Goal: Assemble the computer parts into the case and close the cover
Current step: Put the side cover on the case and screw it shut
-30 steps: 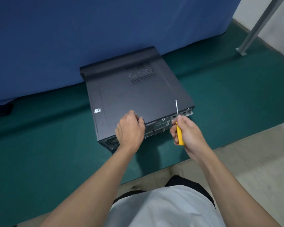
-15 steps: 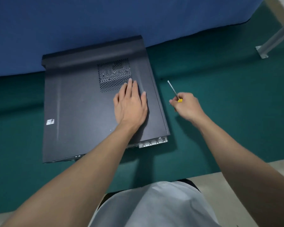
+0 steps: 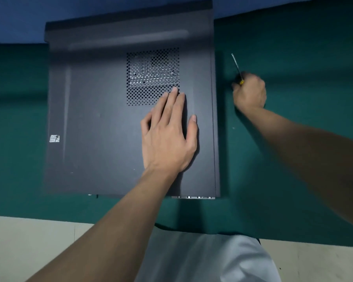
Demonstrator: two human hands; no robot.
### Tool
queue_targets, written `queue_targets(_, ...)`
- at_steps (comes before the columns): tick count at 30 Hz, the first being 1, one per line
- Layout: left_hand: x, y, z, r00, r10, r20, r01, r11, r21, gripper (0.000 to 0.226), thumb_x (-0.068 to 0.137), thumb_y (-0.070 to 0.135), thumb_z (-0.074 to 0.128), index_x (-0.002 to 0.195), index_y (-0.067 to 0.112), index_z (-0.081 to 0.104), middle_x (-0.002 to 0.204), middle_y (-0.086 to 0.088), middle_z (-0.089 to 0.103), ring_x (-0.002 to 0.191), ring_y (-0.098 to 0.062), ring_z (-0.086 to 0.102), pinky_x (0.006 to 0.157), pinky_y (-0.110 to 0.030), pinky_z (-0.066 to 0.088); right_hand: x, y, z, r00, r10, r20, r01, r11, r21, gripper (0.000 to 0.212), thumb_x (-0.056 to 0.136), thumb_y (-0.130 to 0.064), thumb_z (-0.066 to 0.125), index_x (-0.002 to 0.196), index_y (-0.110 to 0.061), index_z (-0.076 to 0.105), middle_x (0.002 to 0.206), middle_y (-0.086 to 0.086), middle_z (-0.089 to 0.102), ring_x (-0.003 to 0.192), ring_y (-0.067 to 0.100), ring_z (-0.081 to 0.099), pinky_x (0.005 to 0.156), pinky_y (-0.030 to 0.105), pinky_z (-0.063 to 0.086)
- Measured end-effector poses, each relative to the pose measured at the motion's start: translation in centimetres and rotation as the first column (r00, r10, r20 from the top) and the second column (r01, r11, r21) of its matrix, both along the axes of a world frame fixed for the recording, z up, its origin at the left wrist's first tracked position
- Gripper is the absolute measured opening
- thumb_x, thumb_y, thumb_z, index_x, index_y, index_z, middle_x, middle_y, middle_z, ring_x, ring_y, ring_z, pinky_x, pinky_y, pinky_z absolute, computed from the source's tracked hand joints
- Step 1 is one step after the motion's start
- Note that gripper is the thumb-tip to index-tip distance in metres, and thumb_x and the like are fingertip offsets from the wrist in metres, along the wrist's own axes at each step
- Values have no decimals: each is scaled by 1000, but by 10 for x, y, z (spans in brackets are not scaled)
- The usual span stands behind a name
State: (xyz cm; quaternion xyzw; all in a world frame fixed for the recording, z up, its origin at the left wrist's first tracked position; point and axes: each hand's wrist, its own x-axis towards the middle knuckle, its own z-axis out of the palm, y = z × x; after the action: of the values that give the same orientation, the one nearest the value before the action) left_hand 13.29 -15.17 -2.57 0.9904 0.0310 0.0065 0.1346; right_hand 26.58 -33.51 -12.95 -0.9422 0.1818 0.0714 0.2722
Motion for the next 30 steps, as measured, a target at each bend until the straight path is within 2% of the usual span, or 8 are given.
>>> queue_targets(7, 0, 3, -3, 1000, 10, -18, -10, 1000, 19, 55, 99, 46, 32, 147, 21, 37, 157, 7, 30, 145, -8, 19, 110, -31, 17, 17, 10, -8, 997, -48, -62, 50, 998, 38, 21, 88, -15, 52, 103, -16, 68, 105, 17, 65, 97, 39, 61, 82, 42, 51)
queue_targets(10, 2, 4, -4, 1000, 12, -22, -11, 1000, 12, 55, 99, 46, 33, 147, 22, 37, 157, 8, 30, 146, -8, 19, 111, -32, 18, 18, 11, -6, 996, -61, -66, 66, 995, 78, 19, 89, -19, 55, 104, -15, 66, 108, 16, 65, 99, 39, 60, 83, 40, 49)
queue_targets(13, 3, 6, -4, 1000, 10, -26, -10, 1000, 7, 54, 99, 46, 32, 147, 22, 37, 157, 7, 30, 146, -8, 18, 111, -32, 18, 12, 11, 0, 997, -62, -53, 70, 981, 182, 19, 88, -24, 62, 101, -10, 63, 106, 18, 64, 101, 38, 57, 81, 36, 44)
queue_targets(17, 4, 7, -5, 1000, 9, -20, -9, 1000, 18, 55, 99, 47, 30, 148, 23, 36, 157, 8, 29, 146, -7, 16, 110, -31, 15, -18, 15, 26, 998, -54, 14, 46, 941, 336, 16, 85, -26, 69, 88, -11, 63, 87, 3, 64, 92, 29, 58, 77, 30, 43)
queue_targets(20, 4, 7, -6, 1000, 9, -18, -9, 1000, 6, 55, 98, 47, 29, 148, 23, 35, 158, 8, 27, 146, -7, 15, 110, -32, 15, -53, 16, 51, 991, -132, 38, 102, 893, 437, 16, 85, -28, 68, 76, -18, 60, 75, 0, 67, 76, 28, 60, 70, 38, 51)
queue_targets(24, 4, 7, -5, 1000, -14, -12, 14, 1000, -10, 54, 100, 45, 30, 148, 22, 34, 158, 7, 27, 147, -8, 14, 111, -32, 15, -104, 17, 84, 967, -252, 32, 191, 803, 565, 26, 82, -31, 72, 62, -23, 57, 59, -4, 65, 47, 13, 44, 53, 33, 39)
queue_targets(27, -3, 11, -2, 999, -41, 10, 42, 998, -49, 49, 101, 38, 34, 146, 19, 39, 157, 3, 31, 146, -11, 18, 112, -32, 16, -143, 21, 107, 946, -323, 11, 230, 697, 679, 22, 78, -27, 76, 62, -20, 64, 64, 1, 69, 45, 11, 39, 49, 31, 32)
queue_targets(30, -28, 19, 2, 987, -160, 7, 161, 986, -54, 50, 102, 40, 36, 146, 17, 39, 157, 1, 30, 146, -14, 19, 114, -34, 17, -179, 22, 125, 938, -345, 4, 232, 638, 734, 8, 78, -22, 76, 71, -21, 71, 73, 0, 73, 40, 4, 39, 47, 25, 30)
